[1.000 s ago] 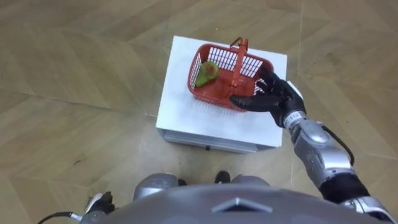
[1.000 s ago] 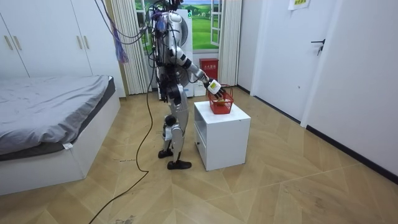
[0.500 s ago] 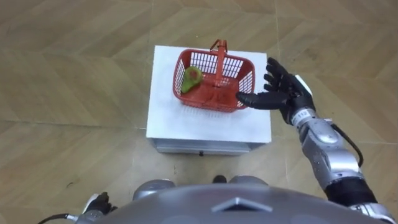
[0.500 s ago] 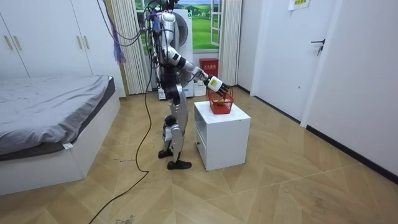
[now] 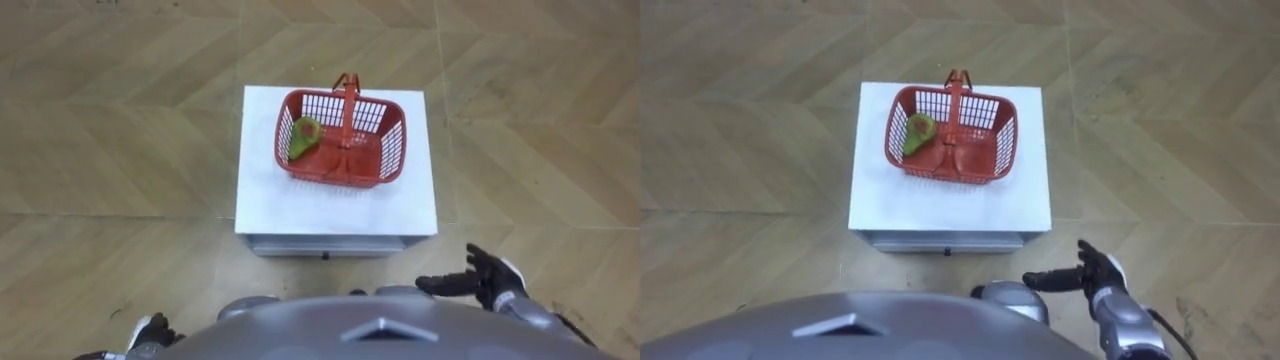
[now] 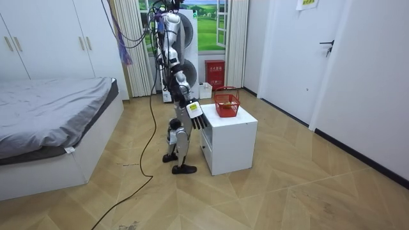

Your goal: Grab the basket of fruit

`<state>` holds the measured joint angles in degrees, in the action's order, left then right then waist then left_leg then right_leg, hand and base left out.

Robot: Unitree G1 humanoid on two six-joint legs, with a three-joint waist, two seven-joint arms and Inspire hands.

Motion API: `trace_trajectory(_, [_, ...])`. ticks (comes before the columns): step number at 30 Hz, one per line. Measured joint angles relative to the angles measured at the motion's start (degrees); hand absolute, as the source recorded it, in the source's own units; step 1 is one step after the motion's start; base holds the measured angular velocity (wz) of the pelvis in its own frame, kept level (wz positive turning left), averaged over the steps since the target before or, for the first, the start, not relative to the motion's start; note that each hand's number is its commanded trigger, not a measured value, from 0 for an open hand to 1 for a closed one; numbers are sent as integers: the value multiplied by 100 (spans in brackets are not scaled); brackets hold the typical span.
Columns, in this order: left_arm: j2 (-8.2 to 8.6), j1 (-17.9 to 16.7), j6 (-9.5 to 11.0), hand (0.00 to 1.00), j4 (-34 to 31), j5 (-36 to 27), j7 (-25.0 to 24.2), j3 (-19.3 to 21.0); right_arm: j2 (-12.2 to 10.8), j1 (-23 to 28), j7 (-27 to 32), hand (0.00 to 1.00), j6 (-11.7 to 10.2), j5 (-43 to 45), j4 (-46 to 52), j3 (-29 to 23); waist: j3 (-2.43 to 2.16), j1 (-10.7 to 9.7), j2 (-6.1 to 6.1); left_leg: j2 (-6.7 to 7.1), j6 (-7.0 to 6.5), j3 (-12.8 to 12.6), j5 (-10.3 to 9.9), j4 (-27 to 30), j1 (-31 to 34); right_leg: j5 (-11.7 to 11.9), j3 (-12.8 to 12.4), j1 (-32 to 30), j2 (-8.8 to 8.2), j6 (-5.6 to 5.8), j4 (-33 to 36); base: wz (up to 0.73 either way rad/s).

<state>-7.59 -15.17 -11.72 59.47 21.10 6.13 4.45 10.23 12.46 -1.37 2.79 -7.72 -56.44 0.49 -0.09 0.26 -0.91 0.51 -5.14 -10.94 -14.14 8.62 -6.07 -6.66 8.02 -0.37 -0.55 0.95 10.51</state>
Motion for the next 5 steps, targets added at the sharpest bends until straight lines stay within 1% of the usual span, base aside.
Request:
trace_trajectory(1, [5,11,-5,0,0,0,0,-3,-39,-64,0,0,-27,-19,-200,-69,19,0,-22,-6,7,0,-5,-4,-44,-3,0,42,6,-4,-3,0])
trace_trajectory(5, [11,21,-38,0,14,-16,-7,-10,-59,-281,-5,0,-23,-7,-604,-66,21,1,-42,-21,17,21,-41,-2,-69,-3,-5,122,28,-9,-47,0])
